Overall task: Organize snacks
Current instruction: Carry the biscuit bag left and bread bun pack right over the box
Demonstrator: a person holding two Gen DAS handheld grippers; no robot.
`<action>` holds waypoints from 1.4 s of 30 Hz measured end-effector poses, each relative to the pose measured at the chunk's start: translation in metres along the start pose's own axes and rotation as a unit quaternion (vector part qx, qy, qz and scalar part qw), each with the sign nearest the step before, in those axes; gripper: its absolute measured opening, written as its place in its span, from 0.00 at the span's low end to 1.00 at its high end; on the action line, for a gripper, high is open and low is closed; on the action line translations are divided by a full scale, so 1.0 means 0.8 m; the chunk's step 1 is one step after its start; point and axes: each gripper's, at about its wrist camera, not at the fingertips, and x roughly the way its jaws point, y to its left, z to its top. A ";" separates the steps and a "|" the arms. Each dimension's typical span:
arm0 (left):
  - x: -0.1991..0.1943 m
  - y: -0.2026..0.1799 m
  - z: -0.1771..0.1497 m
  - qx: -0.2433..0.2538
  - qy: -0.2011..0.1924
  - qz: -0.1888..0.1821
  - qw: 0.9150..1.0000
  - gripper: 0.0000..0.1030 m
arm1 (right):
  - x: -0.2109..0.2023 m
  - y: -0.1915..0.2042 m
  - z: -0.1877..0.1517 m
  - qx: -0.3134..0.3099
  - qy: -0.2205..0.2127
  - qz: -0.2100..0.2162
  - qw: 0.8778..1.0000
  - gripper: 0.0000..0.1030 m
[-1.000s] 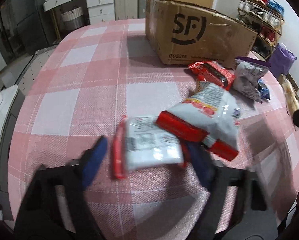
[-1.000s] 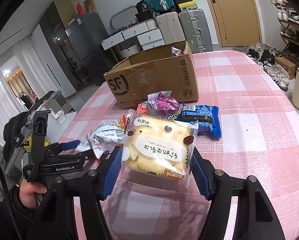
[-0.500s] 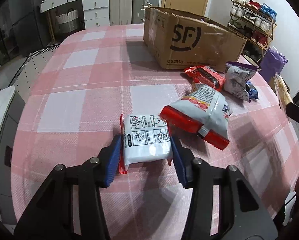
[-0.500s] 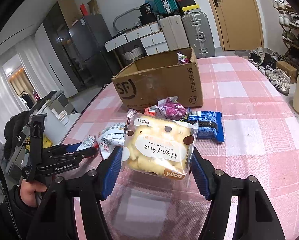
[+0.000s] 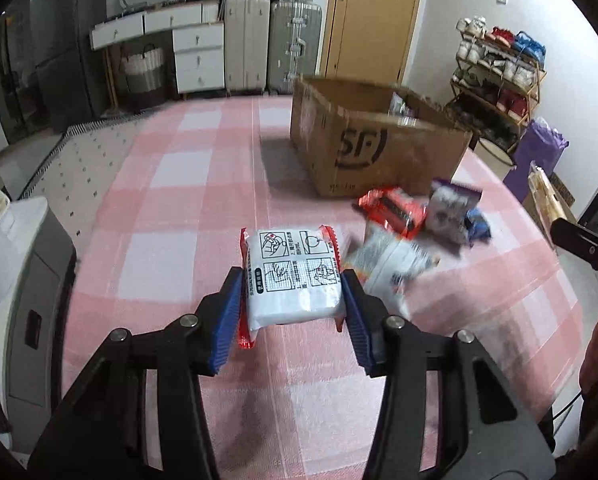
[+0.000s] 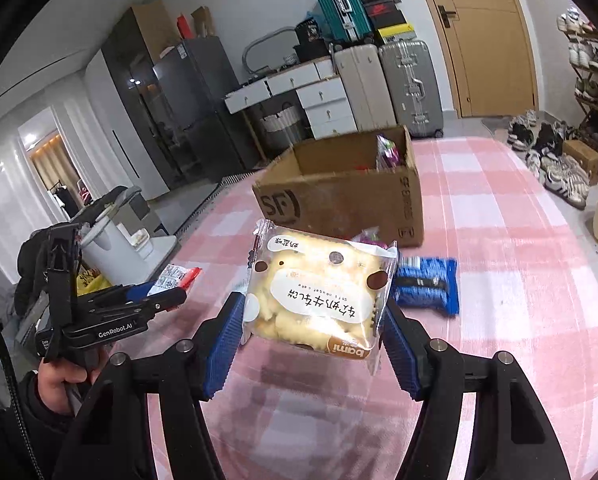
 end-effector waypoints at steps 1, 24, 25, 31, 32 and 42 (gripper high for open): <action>-0.005 -0.003 0.006 0.007 -0.011 0.004 1.000 0.44 | -0.002 0.002 0.005 -0.002 -0.003 0.003 1.000 0.64; -0.041 -0.084 0.213 0.062 -0.085 -0.071 0.992 0.44 | -0.017 0.041 0.171 -0.041 -0.068 0.051 0.996 0.65; -0.040 -0.087 0.219 0.063 -0.085 -0.073 0.992 0.44 | -0.018 0.043 0.180 -0.043 -0.073 0.051 0.995 0.65; -0.015 -0.098 0.277 0.054 -0.074 -0.089 0.992 0.44 | -0.008 0.042 0.238 -0.056 -0.083 0.044 0.994 0.65; -0.009 -0.099 0.287 0.050 -0.072 -0.089 0.992 0.44 | -0.002 0.040 0.245 -0.057 -0.081 0.041 0.994 0.65; 0.080 -0.105 0.336 0.043 -0.035 -0.090 0.994 0.45 | 0.085 -0.001 0.281 -0.049 -0.036 0.017 0.998 0.65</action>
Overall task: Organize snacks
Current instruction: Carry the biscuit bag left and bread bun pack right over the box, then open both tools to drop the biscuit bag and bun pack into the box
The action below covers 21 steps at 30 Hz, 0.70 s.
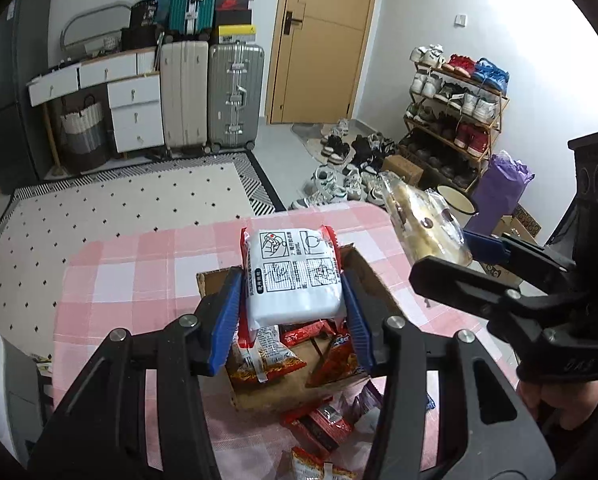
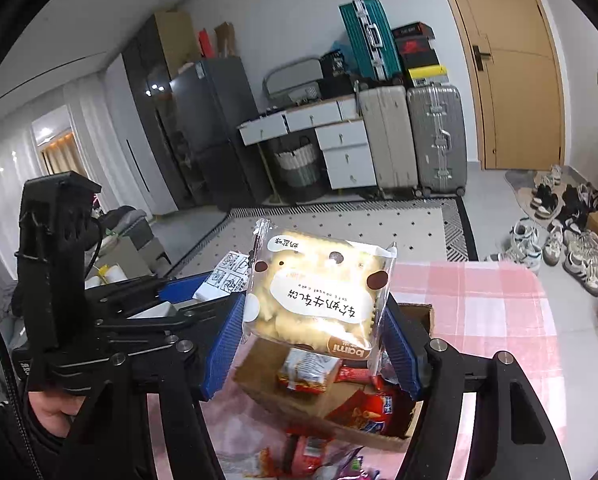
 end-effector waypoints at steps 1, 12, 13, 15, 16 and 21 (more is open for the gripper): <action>0.008 0.001 -0.004 0.000 0.004 0.001 1.000 0.45 | 0.009 -0.005 -0.001 0.001 0.005 -0.002 1.000 0.65; 0.104 0.025 -0.015 -0.009 0.050 0.005 0.999 0.45 | 0.080 -0.041 -0.024 0.005 0.047 -0.018 0.999 0.65; 0.110 0.027 -0.015 -0.010 0.053 0.004 0.999 0.45 | 0.082 -0.044 -0.026 0.006 0.049 -0.019 0.999 0.65; 0.123 0.031 -0.016 -0.013 0.057 0.004 0.998 0.45 | 0.093 -0.049 -0.030 0.008 0.057 -0.019 0.998 0.65; 0.129 0.032 -0.017 -0.015 0.059 0.003 0.998 0.45 | 0.097 -0.051 -0.033 0.007 0.060 -0.020 0.998 0.65; 0.142 0.041 -0.025 -0.026 0.055 -0.011 0.998 0.49 | 0.118 -0.063 -0.045 0.010 0.071 -0.011 0.997 0.67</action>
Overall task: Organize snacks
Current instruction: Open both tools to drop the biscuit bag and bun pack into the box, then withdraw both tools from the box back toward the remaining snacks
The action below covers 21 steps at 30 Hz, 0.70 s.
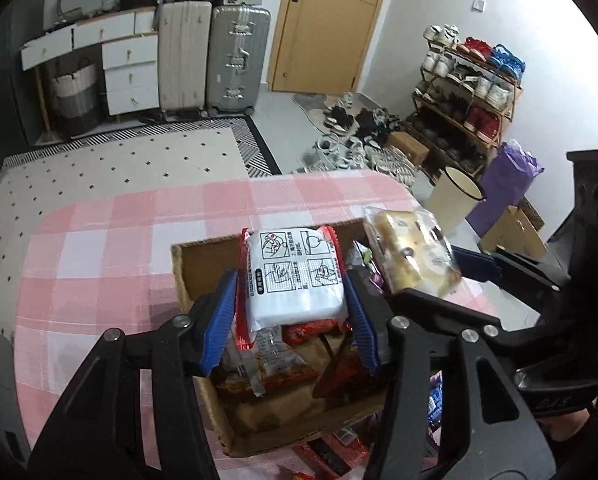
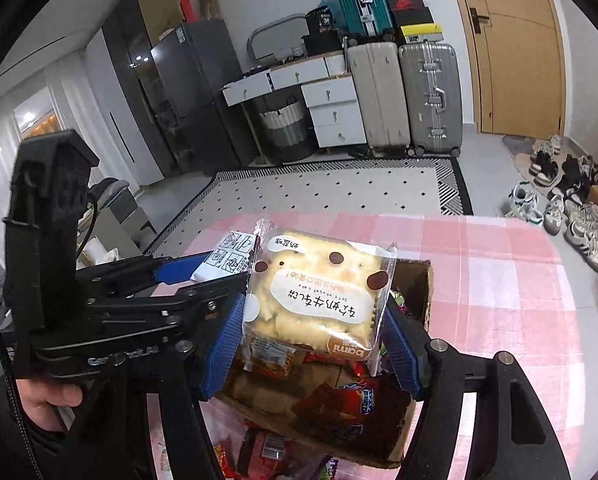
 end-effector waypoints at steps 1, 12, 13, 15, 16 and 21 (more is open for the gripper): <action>0.003 0.001 -0.001 0.003 0.003 0.005 1.000 0.51 | 0.004 -0.002 -0.001 0.000 0.000 0.002 1.000 0.68; -0.031 0.007 -0.013 -0.015 -0.012 0.032 0.999 0.83 | -0.037 -0.009 -0.001 0.008 -0.033 -0.014 0.999 0.86; -0.038 0.005 -0.015 -0.013 -0.016 0.033 0.999 0.83 | -0.045 -0.007 -0.001 0.008 -0.038 -0.017 0.999 0.86; -0.058 0.000 -0.021 -0.010 -0.026 0.034 0.999 0.83 | -0.063 -0.004 -0.002 0.008 -0.049 -0.015 0.999 0.87; -0.067 -0.002 -0.024 -0.009 -0.030 0.038 0.999 0.83 | -0.074 0.000 -0.004 0.008 -0.055 -0.016 0.998 0.89; -0.106 -0.019 -0.035 0.001 -0.046 0.043 0.998 0.83 | -0.122 0.014 -0.008 0.005 -0.086 -0.020 0.996 0.91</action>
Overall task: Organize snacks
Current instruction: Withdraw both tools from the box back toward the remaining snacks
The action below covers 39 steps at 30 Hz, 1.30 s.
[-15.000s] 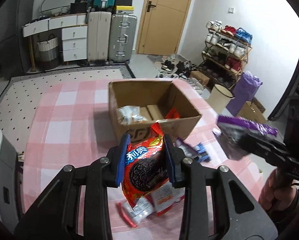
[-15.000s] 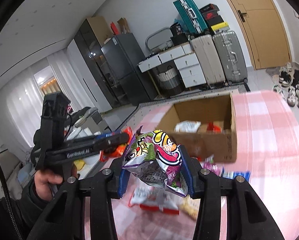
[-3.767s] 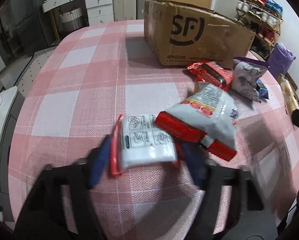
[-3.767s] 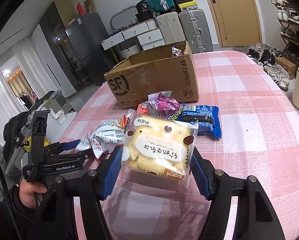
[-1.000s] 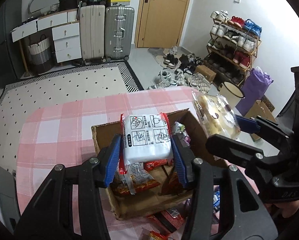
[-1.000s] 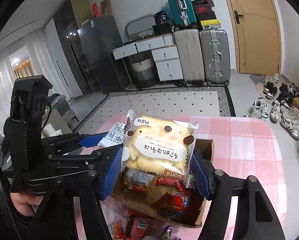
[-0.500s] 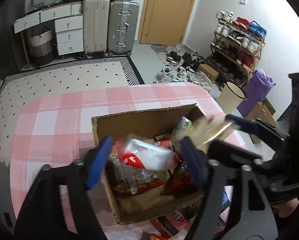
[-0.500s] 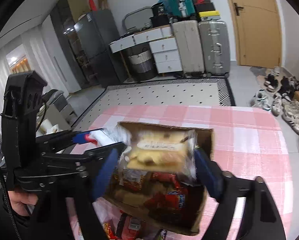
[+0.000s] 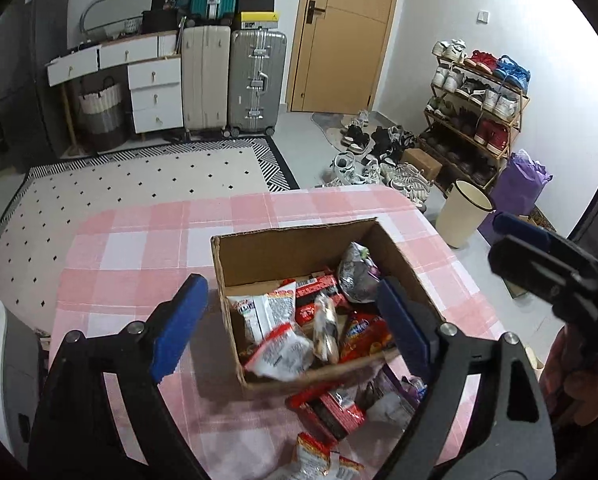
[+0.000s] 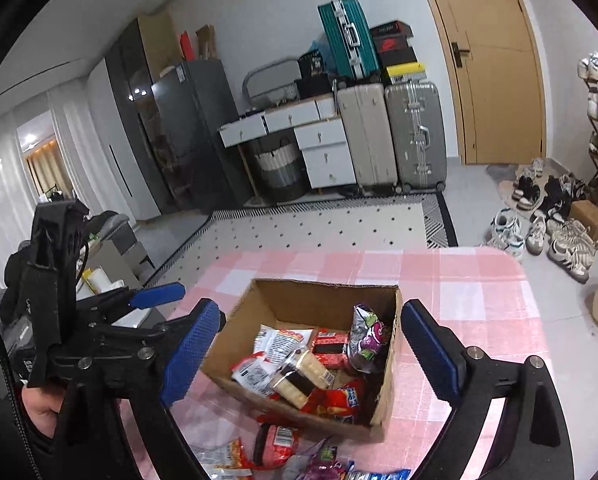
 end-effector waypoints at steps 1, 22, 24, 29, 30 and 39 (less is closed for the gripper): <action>-0.008 -0.004 -0.002 0.002 -0.003 0.002 1.000 0.83 | -0.005 0.001 0.001 -0.001 -0.003 0.000 1.000 0.92; -0.174 -0.055 -0.054 0.029 -0.085 0.026 0.996 0.99 | -0.157 0.064 -0.021 -0.040 -0.080 -0.002 0.996 0.99; -0.188 -0.056 -0.064 0.027 -0.091 0.027 0.995 0.99 | -0.170 0.070 -0.029 -0.045 -0.086 -0.001 0.995 1.00; -0.221 -0.062 -0.091 0.027 -0.108 0.030 0.993 0.99 | -0.200 0.080 -0.055 -0.052 -0.099 -0.005 0.994 1.00; -0.226 -0.062 -0.097 0.026 -0.110 0.030 0.993 0.99 | -0.204 0.081 -0.058 -0.052 -0.102 -0.006 0.993 1.00; -0.246 -0.046 -0.151 -0.010 -0.110 0.028 0.993 0.99 | -0.222 0.074 -0.107 -0.024 -0.104 -0.011 0.994 1.00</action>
